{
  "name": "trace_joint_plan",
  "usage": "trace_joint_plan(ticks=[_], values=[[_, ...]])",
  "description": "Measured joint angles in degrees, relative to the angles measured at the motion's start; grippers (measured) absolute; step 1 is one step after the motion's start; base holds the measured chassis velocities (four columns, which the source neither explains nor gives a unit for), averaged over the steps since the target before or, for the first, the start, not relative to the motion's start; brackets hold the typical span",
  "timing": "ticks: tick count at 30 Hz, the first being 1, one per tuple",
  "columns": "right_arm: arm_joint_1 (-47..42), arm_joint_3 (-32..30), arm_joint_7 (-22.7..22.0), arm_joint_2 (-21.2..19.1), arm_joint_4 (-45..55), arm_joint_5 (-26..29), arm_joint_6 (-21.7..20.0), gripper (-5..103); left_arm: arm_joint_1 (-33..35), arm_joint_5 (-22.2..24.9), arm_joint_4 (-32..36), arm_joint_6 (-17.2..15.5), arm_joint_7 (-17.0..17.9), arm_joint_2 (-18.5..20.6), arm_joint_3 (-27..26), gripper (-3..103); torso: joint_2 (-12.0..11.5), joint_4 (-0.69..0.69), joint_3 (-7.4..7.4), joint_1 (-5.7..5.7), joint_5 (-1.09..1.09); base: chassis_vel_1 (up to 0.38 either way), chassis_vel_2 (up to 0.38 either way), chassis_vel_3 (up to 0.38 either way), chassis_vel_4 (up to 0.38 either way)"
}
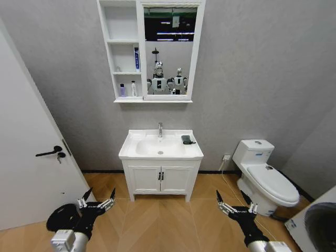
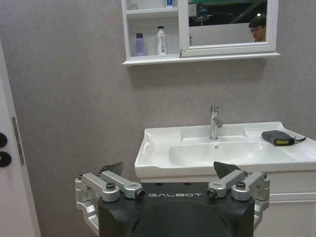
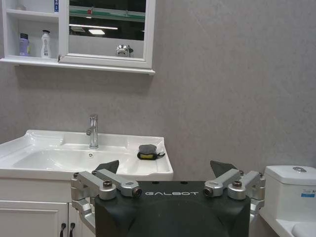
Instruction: Move facial cleanser and shampoo from washbasin to cabinet, then wipe washbasin with towel.
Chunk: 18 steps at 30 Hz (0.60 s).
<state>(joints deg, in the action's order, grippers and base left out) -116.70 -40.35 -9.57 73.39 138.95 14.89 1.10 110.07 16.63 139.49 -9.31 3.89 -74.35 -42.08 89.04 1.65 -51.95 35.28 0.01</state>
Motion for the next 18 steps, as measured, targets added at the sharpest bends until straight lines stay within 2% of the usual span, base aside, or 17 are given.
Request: trace_joint_plan(ticks=[11,18], values=[[0.0,0.0,0.0,0.0,0.0,0.0,0.0,100,0.0,0.0,0.0,0.0,0.0,0.0,0.0,100,0.0,0.00,0.01,-0.04,-0.01,0.066,-0.035,-0.064,0.031],[0.0,0.0,0.0,0.0,0.0,0.0,0.0,100,0.0,0.0,0.0,0.0,0.0,0.0,0.0,100,0.0,0.00,0.00,0.00,0.00,0.103,0.048,-0.107,-0.075]])
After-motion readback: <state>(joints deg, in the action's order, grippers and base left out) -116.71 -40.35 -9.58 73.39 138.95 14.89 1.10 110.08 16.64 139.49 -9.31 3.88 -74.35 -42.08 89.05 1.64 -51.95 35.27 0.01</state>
